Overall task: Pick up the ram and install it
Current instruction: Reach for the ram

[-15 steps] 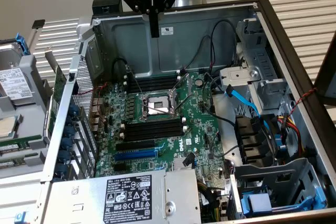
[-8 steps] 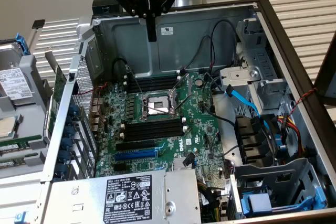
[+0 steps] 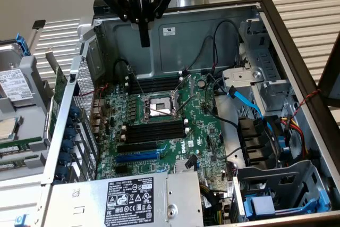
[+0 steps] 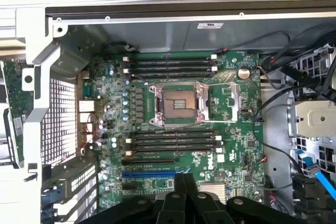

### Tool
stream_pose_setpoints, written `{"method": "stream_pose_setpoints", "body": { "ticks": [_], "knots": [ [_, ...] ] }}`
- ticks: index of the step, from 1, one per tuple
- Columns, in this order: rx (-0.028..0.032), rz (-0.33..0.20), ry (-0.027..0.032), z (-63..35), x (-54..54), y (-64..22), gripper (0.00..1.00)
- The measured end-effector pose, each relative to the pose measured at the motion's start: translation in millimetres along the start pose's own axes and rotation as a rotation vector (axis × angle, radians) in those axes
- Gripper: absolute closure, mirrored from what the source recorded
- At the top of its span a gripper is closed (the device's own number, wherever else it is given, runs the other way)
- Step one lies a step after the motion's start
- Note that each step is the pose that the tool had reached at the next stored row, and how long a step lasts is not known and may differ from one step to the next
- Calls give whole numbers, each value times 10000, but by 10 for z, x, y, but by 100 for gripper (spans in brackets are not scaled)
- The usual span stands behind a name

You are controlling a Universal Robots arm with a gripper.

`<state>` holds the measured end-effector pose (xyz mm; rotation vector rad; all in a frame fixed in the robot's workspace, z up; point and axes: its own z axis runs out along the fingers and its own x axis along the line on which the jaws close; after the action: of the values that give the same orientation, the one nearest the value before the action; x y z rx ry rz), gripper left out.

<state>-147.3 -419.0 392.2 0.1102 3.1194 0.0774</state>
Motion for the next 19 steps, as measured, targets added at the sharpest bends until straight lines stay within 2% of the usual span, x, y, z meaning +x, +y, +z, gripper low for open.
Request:
{"method": "stream_pose_setpoints", "body": {
  "ticks": [10, 19],
  "knots": [
    [0, 1, 5, -12, 295, -150, 89],
    [0, 0, 5, -21, 684, -279, 89]
  ]
}}
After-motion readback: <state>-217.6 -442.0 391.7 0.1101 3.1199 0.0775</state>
